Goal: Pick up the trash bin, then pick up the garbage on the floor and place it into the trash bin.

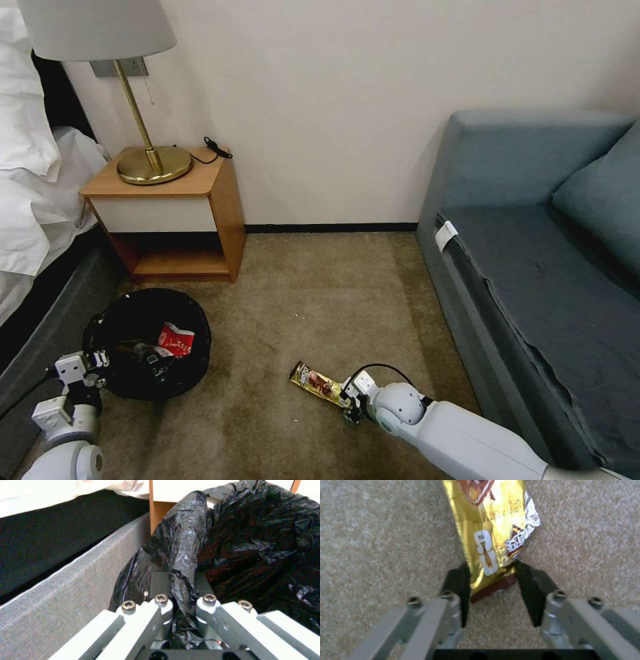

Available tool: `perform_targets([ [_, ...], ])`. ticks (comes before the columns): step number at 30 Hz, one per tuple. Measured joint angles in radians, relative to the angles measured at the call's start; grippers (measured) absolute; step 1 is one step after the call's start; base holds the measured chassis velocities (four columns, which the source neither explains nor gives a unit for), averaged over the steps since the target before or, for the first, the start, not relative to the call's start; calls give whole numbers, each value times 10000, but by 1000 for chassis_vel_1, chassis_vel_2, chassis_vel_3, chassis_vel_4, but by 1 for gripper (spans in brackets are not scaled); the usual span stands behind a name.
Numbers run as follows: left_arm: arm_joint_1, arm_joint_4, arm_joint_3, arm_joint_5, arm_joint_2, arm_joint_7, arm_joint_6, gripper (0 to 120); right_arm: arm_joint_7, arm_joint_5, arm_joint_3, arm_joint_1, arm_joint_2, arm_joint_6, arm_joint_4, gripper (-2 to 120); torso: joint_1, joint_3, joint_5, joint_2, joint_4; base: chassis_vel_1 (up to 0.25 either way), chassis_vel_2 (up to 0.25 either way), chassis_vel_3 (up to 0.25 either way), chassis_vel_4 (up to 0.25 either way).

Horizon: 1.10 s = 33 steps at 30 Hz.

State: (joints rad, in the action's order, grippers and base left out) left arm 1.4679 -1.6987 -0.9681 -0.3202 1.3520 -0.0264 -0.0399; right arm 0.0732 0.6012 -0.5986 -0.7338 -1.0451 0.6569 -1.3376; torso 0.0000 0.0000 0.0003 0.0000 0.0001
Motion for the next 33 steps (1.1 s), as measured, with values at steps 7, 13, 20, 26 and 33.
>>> perform_targets([
  [7, 0, -49, 20, 34, 76, 1, 27, 3, -4, -19, 83, -37, 101, -14, -71, 4, 0, 0, -3, 0, -2, 0, 0, 0, 0],
  [13, 49, -108, 15, 40, 105, 1, 31, 3, -3, -30, 261, -72, 189, -28, -291, 0, 0, 0, -3, 0, -2, 0, 0, 0, 0],
  [20, 112, -178, -1, 36, 116, 2, 31, 3, -4, -94, 441, -137, 191, -29, -447, 0, 0, 0, -2, 0, -1, 0, 0, 0, 0],
  [26, 175, -205, -14, 22, 92, 0, 9, 3, -88, -307, 1074, -328, 310, -125, -863, 0, 0, 0, -3, 0, -1, 0, 0, 0, 0],
  [33, 186, -250, 19, 14, 72, 0, 5, 3, -169, -401, 1600, -424, 561, -176, -1559, 0, 0, 0, -1, -1, -1, 0, 0, 0, 0],
])
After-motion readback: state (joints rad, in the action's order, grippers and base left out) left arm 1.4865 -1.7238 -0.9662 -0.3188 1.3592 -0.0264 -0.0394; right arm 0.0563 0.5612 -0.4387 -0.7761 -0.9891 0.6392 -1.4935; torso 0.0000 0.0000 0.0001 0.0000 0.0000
